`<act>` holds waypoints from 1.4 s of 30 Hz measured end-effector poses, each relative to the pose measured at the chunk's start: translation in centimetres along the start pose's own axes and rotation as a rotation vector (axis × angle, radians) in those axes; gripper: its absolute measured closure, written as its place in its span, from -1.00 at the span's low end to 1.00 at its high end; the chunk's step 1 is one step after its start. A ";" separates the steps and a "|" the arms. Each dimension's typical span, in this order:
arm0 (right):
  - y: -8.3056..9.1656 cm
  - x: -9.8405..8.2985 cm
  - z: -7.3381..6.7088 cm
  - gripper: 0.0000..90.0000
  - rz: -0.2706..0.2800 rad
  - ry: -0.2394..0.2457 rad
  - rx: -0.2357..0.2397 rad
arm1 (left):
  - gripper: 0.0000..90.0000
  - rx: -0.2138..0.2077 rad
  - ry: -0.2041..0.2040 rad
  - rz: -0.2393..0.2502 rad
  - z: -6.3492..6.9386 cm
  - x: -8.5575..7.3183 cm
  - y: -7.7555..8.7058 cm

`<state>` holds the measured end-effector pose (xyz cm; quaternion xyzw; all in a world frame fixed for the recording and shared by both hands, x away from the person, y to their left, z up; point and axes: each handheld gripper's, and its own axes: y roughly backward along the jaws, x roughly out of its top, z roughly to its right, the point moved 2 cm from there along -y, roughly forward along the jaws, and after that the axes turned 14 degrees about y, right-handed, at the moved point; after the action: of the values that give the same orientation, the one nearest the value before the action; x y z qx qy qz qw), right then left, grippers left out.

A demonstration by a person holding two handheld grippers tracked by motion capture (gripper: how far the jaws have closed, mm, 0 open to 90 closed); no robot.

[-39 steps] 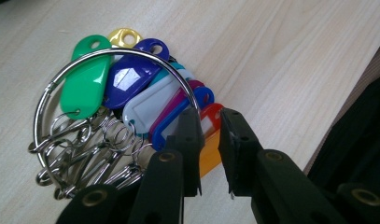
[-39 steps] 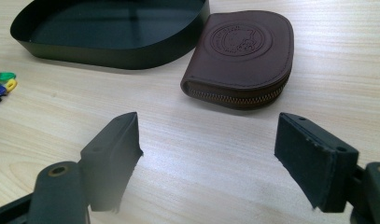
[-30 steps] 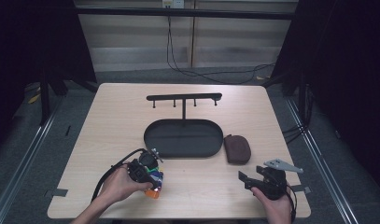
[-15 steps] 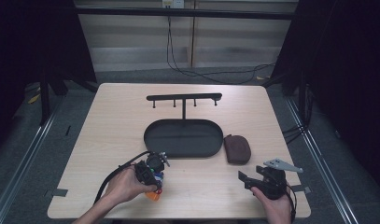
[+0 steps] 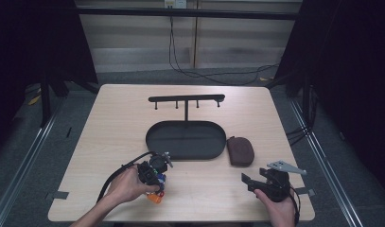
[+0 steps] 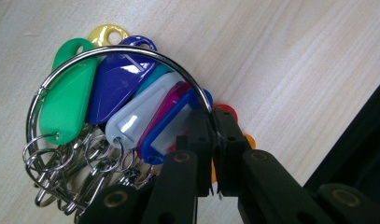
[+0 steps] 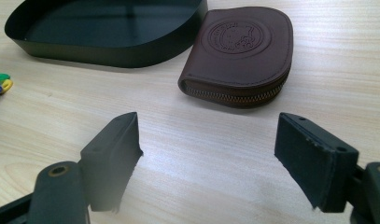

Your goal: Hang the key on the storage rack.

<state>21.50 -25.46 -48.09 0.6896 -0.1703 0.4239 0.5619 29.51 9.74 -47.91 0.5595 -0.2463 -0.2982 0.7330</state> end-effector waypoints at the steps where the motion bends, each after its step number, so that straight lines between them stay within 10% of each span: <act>1: 0.0 0.0 0.0 -0.51 -0.001 0.001 -0.001 | 0.94 0.001 -0.012 -0.008 -0.1 0.1 0.0; 20: 0.0 0.0 0.1 -0.51 -0.001 -0.002 -0.003 | 0.95 -0.016 0.017 0.060 -1.4 -1.3 4.3; 42: -0.1 0.0 0.1 -0.51 -0.005 -0.008 -0.003 | 0.96 0.066 0.052 0.108 -2.8 -1.8 10.4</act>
<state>21.58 -25.56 -48.15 0.6909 -0.1712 0.4197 0.5633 31.89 14.95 -38.66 0.5766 -0.2669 -0.2353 0.7355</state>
